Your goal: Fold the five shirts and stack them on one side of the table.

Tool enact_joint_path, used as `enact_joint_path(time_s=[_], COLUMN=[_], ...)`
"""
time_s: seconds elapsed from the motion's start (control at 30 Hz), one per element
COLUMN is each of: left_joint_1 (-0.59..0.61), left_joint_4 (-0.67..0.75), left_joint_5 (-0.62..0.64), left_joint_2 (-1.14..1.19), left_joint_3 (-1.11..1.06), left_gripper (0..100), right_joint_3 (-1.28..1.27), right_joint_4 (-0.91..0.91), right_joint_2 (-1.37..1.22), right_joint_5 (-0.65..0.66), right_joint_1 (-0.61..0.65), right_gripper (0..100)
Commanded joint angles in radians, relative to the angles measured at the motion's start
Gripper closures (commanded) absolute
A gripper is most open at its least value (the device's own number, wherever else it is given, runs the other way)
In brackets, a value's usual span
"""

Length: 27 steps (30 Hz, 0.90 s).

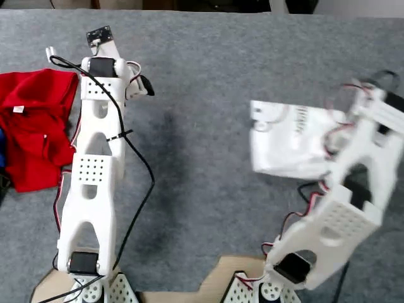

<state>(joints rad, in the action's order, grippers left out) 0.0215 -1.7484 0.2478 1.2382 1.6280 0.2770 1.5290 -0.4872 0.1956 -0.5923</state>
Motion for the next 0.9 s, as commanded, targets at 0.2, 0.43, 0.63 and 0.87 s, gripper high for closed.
enact_joint_path(time_s=[0.2, 0.43, 0.63, 0.87], left_joint_1=[0.038, 0.035, 0.037, 0.051], left_joint_4=[-0.009, -0.009, -0.009, -0.009], left_joint_5=[-0.008, -0.008, -0.008, -0.104], left_joint_2=[-0.071, -0.133, -0.183, -0.191], left_joint_3=[0.04, 0.04, 0.04, 0.04], left_gripper=[70, 70, 70, 75], right_joint_3=[0.047, 0.047, 0.047, 0.044], right_joint_4=[0.006, -0.002, -0.003, 0.021], right_joint_2=[0.074, 0.074, 0.074, 0.048], right_joint_5=[0.236, 0.44, 0.589, 0.655], right_joint_1=[-0.424, -0.661, -0.799, -0.848], right_gripper=[99.4, 99.4, 99.4, 93.1])
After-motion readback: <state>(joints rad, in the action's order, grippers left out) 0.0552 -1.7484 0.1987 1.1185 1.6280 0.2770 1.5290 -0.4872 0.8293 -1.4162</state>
